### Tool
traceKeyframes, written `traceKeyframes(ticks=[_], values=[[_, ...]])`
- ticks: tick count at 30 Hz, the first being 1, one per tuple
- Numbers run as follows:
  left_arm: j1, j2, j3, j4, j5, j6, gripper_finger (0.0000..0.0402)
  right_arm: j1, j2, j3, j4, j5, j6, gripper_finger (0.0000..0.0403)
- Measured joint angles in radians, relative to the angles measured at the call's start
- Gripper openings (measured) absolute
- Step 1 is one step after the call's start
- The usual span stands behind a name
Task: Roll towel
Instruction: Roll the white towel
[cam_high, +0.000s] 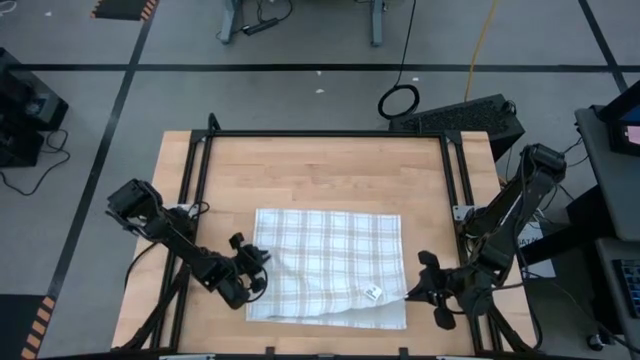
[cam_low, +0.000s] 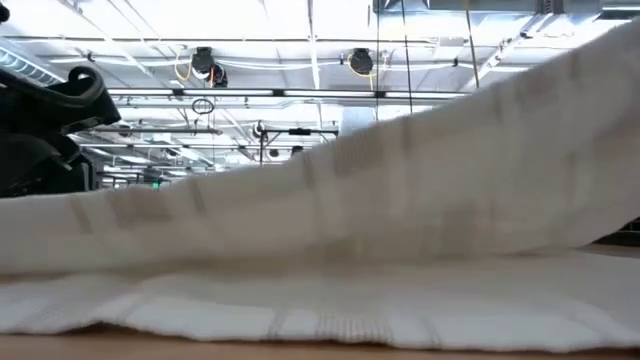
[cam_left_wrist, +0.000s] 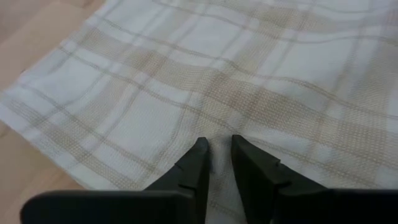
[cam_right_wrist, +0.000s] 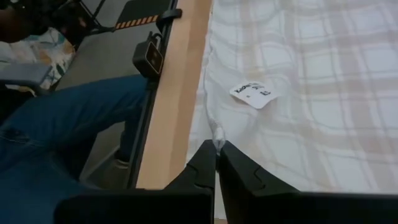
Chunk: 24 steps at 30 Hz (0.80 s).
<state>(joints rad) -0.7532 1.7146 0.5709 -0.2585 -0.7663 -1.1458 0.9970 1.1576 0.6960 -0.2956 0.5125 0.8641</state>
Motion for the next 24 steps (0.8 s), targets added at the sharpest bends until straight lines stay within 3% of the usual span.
traceKeyframes(ticks=[9, 15, 19, 24], values=[[0.015, -0.014, 0.003, -0.051, -0.027, 0.093, 0.0074, -0.004, 0.06, 0.0, 0.028, 0.011, -0.043, 0.0002], [-0.014, -0.162, 0.074, -0.21, 0.106, 0.179, 0.0074, -0.005, 0.086, 0.0, 0.033, 0.013, -0.011, 0.0002], [-0.014, -0.258, 0.091, -0.196, -0.054, 0.306, 0.0074, -0.005, 0.101, 0.0, 0.038, 0.015, 0.001, 0.0002], [0.102, -0.275, 0.075, -0.193, -0.049, 0.429, 0.0074, -0.006, 0.119, 0.0, 0.039, 0.015, 0.012, 0.0002]])
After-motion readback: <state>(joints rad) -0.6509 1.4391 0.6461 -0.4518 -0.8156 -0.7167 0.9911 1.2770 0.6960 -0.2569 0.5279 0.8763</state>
